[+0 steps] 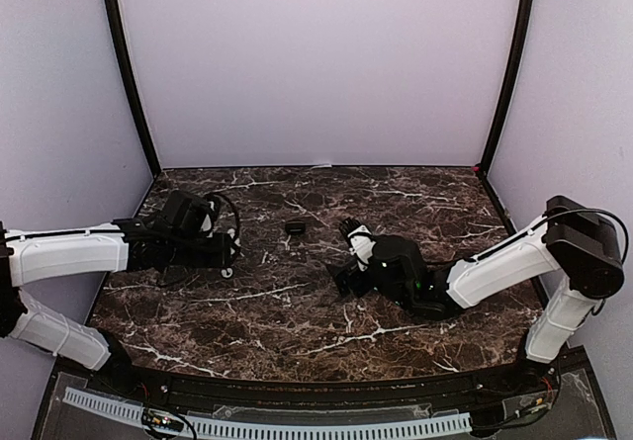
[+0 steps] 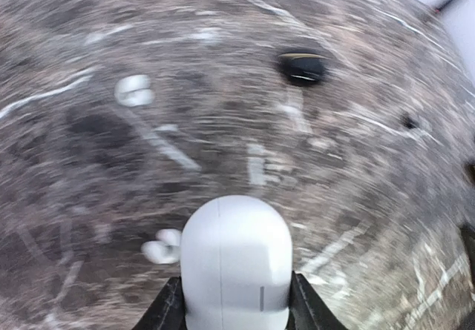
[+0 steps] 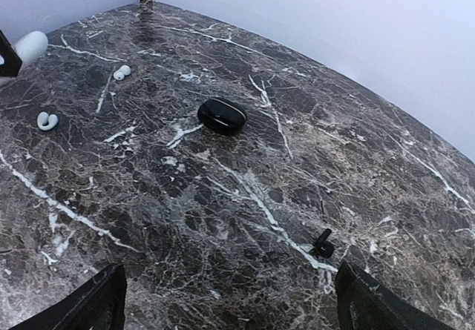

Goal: Insert the wireless bluetooth earbuds into the charging case
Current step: Pick up the charging case from the center of the board, then pass from the left arm to the right

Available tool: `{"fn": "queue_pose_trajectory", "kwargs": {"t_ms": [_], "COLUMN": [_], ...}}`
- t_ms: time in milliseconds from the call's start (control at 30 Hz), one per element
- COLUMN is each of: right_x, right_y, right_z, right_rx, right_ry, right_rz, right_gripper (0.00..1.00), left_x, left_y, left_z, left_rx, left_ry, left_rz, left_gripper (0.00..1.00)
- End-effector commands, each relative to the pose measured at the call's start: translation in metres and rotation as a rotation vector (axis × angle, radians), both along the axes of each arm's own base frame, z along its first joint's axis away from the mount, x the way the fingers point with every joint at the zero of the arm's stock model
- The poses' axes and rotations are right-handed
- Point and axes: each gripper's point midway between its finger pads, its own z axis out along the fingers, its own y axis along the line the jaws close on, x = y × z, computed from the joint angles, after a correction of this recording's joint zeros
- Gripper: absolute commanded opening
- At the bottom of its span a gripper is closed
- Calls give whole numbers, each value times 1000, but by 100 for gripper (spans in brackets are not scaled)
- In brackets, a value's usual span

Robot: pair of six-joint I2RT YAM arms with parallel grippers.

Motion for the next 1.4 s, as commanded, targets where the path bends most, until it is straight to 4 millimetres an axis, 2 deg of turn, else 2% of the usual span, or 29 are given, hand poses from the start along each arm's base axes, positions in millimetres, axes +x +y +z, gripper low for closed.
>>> {"fn": "queue_pose_trajectory", "kwargs": {"t_ms": [0, 100, 133, 267, 400, 533, 767, 1067, 1167, 1300, 1367], "right_x": [-1, 5, 8, 12, 1, -17, -50, -71, -76, -84, -87], "right_y": [3, -7, -12, -23, -29, -13, 14, 42, 48, 55, 57], "right_z": [23, 18, 28, 29, 49, 70, 72, 82, 73, 63, 57], "right_rx": [157, 222, 266, 369, 457, 442, 352, 366, 354, 319, 304], "right_ry": [39, 109, 117, 210, 245, 322, 584, 804, 858, 908, 932], "right_rz": [46, 53, 59, 91, 184, 328, 531, 703, 716, 729, 729], "right_gripper": [98, 97, 97, 94, 92, 86, 77, 71, 67, 54, 53], "left_x": [-14, -27, -31, -45, -60, -71, -81, -94, -98, -100, -100], "left_y": [-61, -85, -90, -107, -120, -128, -139, -157, -159, -163, -167], "left_z": [25, 31, 33, 39, 40, 41, 45, 32, 27, 21, 17], "left_rx": [-79, -76, -72, -54, -15, 6, 47, 266, 336, 384, 417], "left_ry": [-143, -232, -260, -383, -475, -537, -624, -805, -894, -939, -949], "left_rz": [-299, -444, -478, -604, -714, -798, -899, -1041, -1059, -1083, -1092], "left_gripper": [37, 37, 37, 38, 38, 38, 37, 37, 39, 39, 39]}}
